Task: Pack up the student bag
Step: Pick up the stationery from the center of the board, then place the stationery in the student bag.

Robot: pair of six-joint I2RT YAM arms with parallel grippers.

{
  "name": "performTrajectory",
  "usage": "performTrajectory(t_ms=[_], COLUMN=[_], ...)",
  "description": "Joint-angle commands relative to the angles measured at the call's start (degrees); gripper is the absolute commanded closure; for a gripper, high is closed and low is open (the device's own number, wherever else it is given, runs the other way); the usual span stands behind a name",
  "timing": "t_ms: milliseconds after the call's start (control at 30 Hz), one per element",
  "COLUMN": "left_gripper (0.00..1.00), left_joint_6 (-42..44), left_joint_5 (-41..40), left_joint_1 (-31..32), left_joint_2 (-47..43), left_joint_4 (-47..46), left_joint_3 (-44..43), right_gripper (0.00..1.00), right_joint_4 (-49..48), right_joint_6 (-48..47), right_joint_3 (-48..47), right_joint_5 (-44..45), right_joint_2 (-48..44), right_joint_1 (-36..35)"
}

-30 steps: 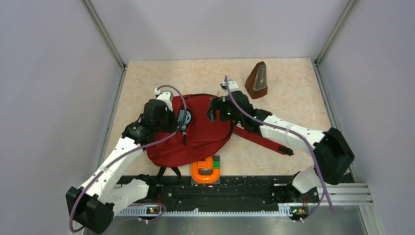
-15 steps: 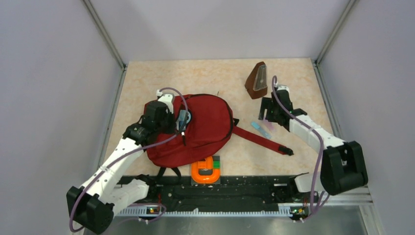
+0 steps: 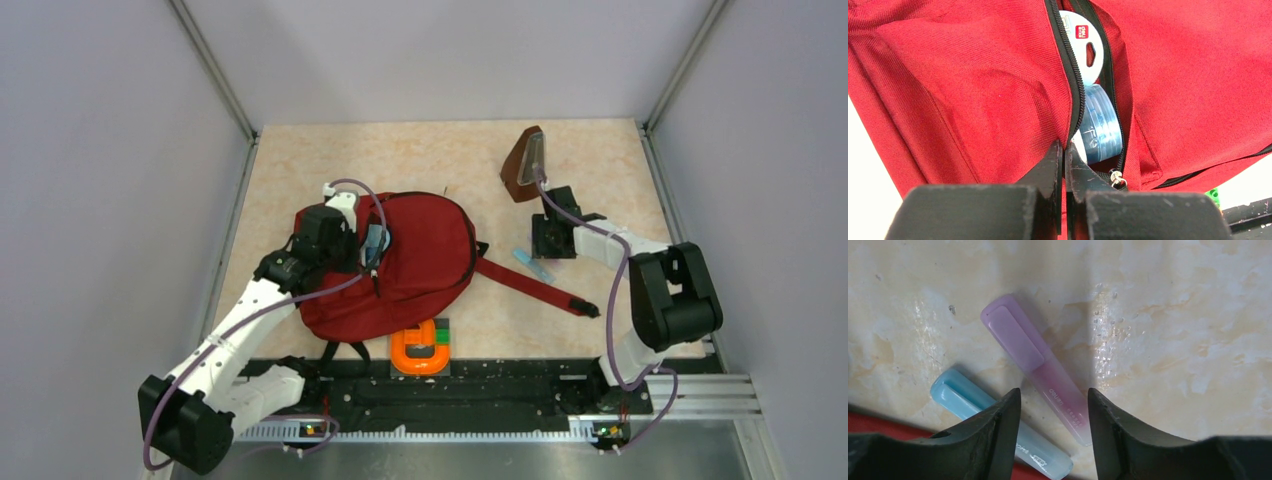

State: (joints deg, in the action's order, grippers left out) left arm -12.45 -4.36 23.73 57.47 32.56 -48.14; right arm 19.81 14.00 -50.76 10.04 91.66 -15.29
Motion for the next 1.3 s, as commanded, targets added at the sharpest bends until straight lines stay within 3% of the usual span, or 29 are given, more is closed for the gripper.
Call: performTrajectory(t_ms=[0,133,400,600,800,933,1100,1267], left_gripper=[1.0,1.0,1.0,1.0,1.0,1.0,1.0,1.0], left_joint_6=[1.1,1.2,1.4,2.3,1.6,1.3,1.4,4.2], left_joint_5=[-2.0,-3.0,-3.7,-6.8,-5.5,-4.0,-3.8,-6.4], left_joint_1=[-0.2,-0.2,-0.4,-0.9,-1.0,-1.1,-1.1,-1.1], left_joint_2=[-1.6,-2.0,-3.3,-3.9,-3.1,-3.0,-3.2,-3.4], left_joint_4=[-2.1,-2.0,-2.0,-1.9,-1.0,-2.3,-2.4,-1.8], left_joint_3=[0.4,0.5,0.3,-1.7,-3.9,-2.2,-1.3,-1.3], right_gripper=[0.53,0.65,1.0,1.0,1.0,1.0,1.0,1.0], right_joint_4=[-0.6,-0.8,0.8,2.9,3.4,1.9,-3.9,-9.2], right_joint_6=[-0.5,-0.1,-0.1,1.0,1.3,2.5,5.7,7.3], right_joint_3=[-1.6,-1.2,-0.8,-1.4,-0.9,-1.7,-4.6,-11.5], right_joint_5=[1.3,1.4,5.9,6.1,-5.7,-11.4,-16.2,-20.2], right_joint_2=[0.7,0.9,-4.3,-12.5,-23.6,-26.8,-23.9,-14.0], right_joint_1=[0.5,0.7,0.7,0.7,-1.5,-8.6,-19.1,-28.9])
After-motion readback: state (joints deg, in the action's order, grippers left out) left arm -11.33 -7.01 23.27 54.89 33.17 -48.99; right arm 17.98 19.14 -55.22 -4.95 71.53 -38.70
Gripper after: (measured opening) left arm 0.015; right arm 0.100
